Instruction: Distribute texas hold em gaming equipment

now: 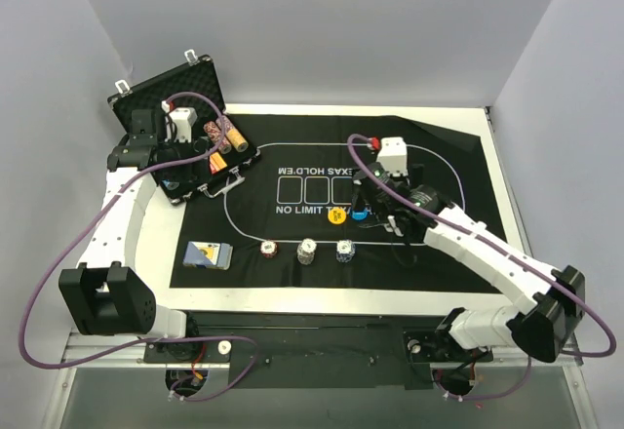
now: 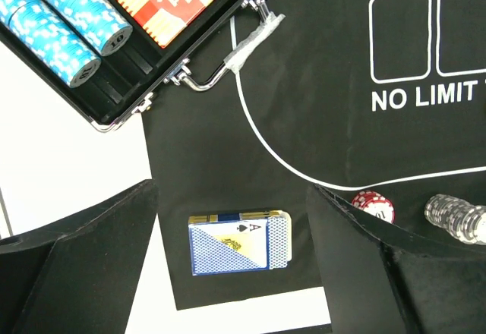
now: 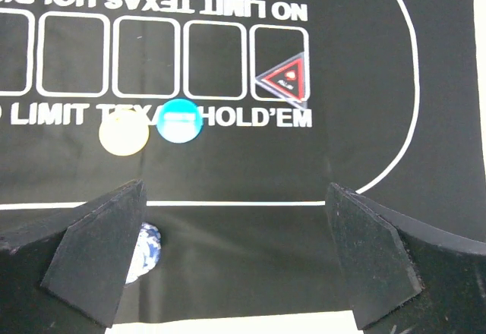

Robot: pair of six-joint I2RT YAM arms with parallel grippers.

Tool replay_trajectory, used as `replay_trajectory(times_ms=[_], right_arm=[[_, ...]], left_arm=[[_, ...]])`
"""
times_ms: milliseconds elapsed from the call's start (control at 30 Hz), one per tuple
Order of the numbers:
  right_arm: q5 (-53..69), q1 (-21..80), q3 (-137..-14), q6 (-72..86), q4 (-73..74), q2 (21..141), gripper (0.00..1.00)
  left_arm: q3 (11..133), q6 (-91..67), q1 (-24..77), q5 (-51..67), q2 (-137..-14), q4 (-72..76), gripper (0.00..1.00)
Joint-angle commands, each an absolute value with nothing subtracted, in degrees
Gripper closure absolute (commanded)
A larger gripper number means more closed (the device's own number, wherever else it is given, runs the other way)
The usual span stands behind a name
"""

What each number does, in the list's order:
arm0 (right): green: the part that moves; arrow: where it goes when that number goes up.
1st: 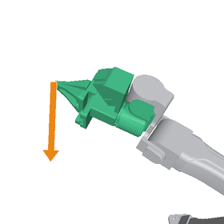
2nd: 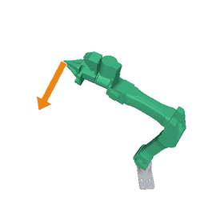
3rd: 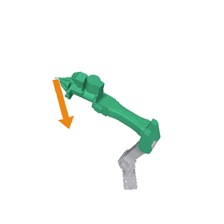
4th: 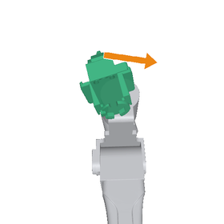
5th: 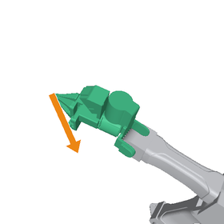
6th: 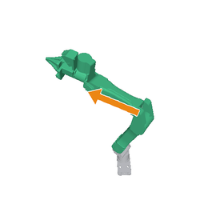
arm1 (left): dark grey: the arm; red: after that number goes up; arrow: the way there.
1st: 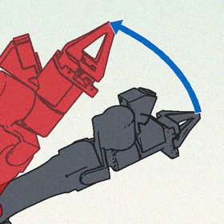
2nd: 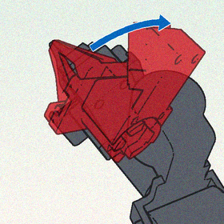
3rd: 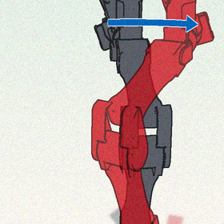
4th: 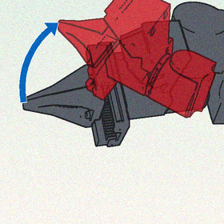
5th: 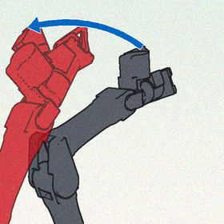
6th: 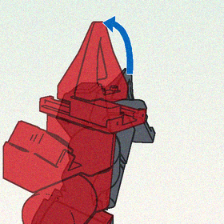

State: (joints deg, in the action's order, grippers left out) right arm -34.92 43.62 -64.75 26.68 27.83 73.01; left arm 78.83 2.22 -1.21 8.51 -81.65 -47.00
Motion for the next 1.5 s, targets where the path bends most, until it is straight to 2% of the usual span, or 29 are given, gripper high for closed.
replay_trajectory(times_ms=[0, 200, 400, 600, 833, 1100, 1467], right_arm=[[-36.2, 48.2, -69.5, 25.5, 29.4, 77.6, 0.0], [-33.9, 47.4, -74.2, 25.4, 30.1, 83.0, 0.01], [-27.1, 42.8, -77.6, 27.6, 30.4, 90.2, 0.1], [-20.8, 43.0, -84.0, 26.0, 29.5, 100.9, 0.16], [-18.9, 43.5, -87.8, 26.0, 30.7, 110.3, 0.17], [-18.7, 35.3, -78.8, 32.4, 27.8, 106.6, 0.23], [-14.9, 33.0, -77.5, 34.2, 26.3, 109.7, 0.21]], left_arm=[[78.3, 3.5, -1.6, 12.6, -81.0, -47.7, 0.09], [78.0, 4.4, -1.6, 14.9, -83.8, -48.4, 0.07], [77.9, 4.3, -1.7, 14.0, -86.2, -47.1, 0.06], [78.8, 4.0, -2.5, 14.2, -88.3, -47.0, 0.05], [83.5, 2.6, -6.0, 16.9, -92.4, -49.7, 0.05], [84.6, 2.5, -7.0, 17.8, -91.8, -50.3, 0.05], [84.4, 2.7, -7.0, 17.7, -92.1, -50.7, 0.04]])
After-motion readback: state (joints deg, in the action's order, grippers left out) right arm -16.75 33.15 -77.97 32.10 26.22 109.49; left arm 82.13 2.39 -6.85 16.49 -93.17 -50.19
